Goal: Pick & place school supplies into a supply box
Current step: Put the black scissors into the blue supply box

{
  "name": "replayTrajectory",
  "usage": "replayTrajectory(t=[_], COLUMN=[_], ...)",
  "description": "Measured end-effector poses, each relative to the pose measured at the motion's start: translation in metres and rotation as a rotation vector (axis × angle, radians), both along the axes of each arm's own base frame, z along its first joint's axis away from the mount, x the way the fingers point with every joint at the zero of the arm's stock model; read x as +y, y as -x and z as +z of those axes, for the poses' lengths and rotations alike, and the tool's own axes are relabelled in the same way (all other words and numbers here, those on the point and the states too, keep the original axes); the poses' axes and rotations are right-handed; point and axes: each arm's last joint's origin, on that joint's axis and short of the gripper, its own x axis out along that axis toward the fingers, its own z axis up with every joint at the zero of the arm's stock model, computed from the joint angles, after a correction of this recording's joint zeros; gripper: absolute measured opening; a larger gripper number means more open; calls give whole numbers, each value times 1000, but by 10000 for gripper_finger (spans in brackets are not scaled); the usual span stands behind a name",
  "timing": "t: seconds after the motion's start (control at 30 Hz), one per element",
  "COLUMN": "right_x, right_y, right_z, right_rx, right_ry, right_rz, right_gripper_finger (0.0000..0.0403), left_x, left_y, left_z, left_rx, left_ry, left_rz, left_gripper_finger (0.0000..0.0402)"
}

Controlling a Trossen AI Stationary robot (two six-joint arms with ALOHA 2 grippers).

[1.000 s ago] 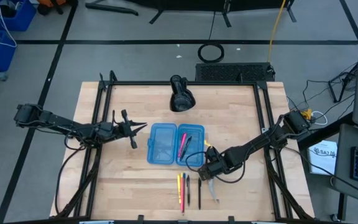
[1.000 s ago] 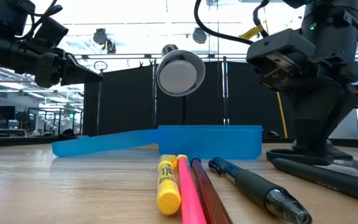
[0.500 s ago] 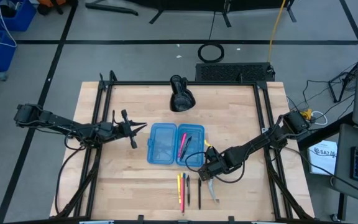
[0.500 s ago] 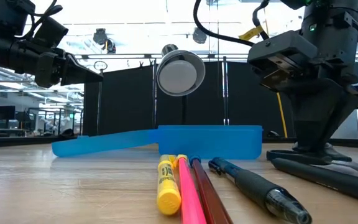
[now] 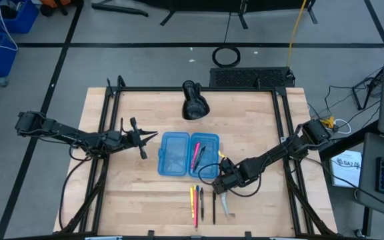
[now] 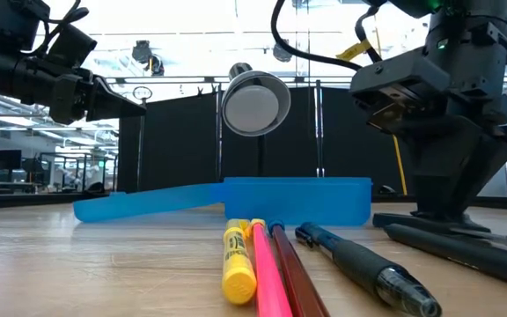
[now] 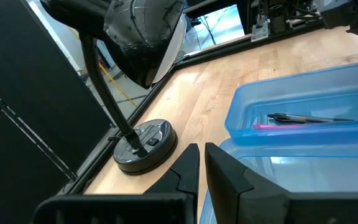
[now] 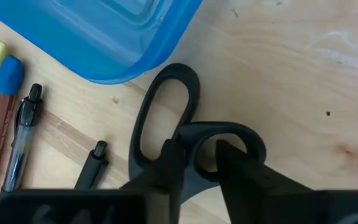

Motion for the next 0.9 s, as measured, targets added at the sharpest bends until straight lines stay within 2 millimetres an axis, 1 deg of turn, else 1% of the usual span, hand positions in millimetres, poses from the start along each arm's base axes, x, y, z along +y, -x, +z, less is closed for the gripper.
replayTrajectory(t=[0.2, 0.4, 0.67, 0.9], right_x=[1, 3, 1, -5], right_y=[-3, -7, -7, -10], right_z=[0, 0, 0, 0], right_rx=[-31, -70, -58, -52], right_ry=[-18, -34, -66, -74], right_rz=[-10, -5, -107, -129], right_gripper_finger=[139, 164, 163, 154], left_x=[0, 0, 0, 0], left_y=[0, 0, 0, 0], left_z=[0, 0, 0, 0], left_rx=[-1, 0, 0, -1], left_ry=[0, 0, 0, 0], left_rz=[0, 0, 0, 0], left_gripper_finger=[33, 33, 33, 33])
